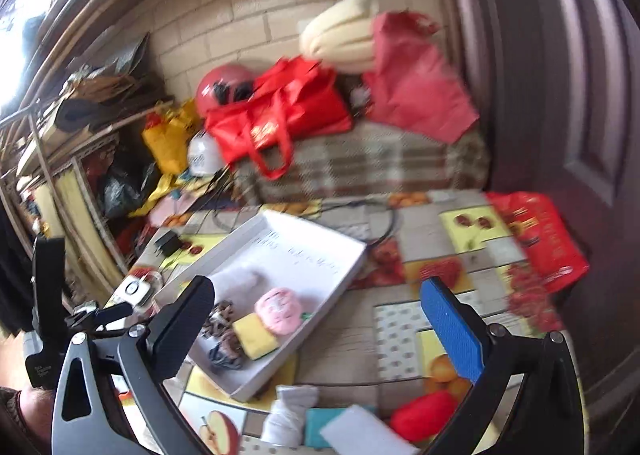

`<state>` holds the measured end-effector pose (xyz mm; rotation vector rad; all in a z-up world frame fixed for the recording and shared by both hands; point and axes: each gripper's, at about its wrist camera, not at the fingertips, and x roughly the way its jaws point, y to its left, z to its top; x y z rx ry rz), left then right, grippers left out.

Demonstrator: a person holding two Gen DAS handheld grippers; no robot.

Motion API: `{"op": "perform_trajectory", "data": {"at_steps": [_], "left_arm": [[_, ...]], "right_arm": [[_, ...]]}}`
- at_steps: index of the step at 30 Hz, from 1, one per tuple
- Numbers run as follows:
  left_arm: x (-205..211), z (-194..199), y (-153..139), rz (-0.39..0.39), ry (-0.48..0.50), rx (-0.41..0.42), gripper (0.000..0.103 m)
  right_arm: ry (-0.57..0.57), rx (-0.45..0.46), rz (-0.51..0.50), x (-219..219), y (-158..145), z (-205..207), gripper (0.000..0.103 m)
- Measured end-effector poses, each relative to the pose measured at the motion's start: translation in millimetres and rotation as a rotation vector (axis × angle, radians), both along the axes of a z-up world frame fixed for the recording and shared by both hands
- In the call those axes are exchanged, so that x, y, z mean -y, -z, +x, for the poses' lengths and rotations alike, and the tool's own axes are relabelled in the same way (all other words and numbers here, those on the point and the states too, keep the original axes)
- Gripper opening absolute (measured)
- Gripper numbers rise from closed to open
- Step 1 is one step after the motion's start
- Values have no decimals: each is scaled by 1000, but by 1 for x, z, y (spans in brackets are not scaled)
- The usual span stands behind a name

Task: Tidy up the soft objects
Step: 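Move both tools back to the remaining soft items, then grasp the white sock with the left tool while the right tool grasps another white foam block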

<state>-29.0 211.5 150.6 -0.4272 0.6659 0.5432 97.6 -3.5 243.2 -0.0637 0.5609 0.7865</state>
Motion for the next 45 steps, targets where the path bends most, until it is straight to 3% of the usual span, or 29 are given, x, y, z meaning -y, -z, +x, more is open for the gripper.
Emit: {"op": "perform_trajectory", "data": {"at_steps": [5, 8, 11, 14, 17, 20, 22, 29, 30, 31, 33, 36, 38, 40, 43, 45], "left_arm": [[34, 2, -7, 18, 84, 16, 103], [55, 5, 17, -20, 143, -39, 103], [71, 10, 47, -44, 188, -120, 103], [86, 13, 74, -50, 255, -202, 103], [99, 14, 90, -49, 300, -254, 103], [103, 12, 98, -54, 317, -276, 103], [100, 10, 102, -60, 312, -287, 103], [87, 9, 108, -101, 301, -290, 103], [87, 12, 108, -103, 307, -289, 103], [87, 15, 109, -107, 313, -291, 103], [89, 24, 113, -119, 323, -302, 103], [94, 38, 116, -109, 333, -314, 102], [98, 47, 117, -98, 341, -316, 94], [101, 56, 120, -73, 341, -341, 92], [101, 64, 130, -45, 315, -409, 76], [98, 66, 135, -69, 303, -422, 76]], "right_arm": [[129, 22, 37, 53, -18, 11, 103], [140, 36, 49, 77, -9, 11, 103], [135, 28, -18, 86, 19, 12, 103], [6, -31, -140, 76, 54, 6, 103], [-148, -1, -257, 54, 82, -13, 103], [-306, 27, -364, 23, 109, -27, 93], [-368, 39, -427, 2, 124, -30, 88], [-452, 13, -529, -28, 156, -21, 87], [-455, 12, -547, -29, 159, -21, 82], [-463, 5, -566, -28, 163, -20, 70], [-479, -26, -596, -23, 170, -19, 56], [-443, -59, -549, -7, 166, -16, 55], [-388, -86, -490, 8, 157, -12, 55], [-336, -115, -431, 22, 148, -7, 55], [-278, -143, -355, 41, 132, -3, 55], [-259, -140, -320, 48, 122, -2, 55]]}}
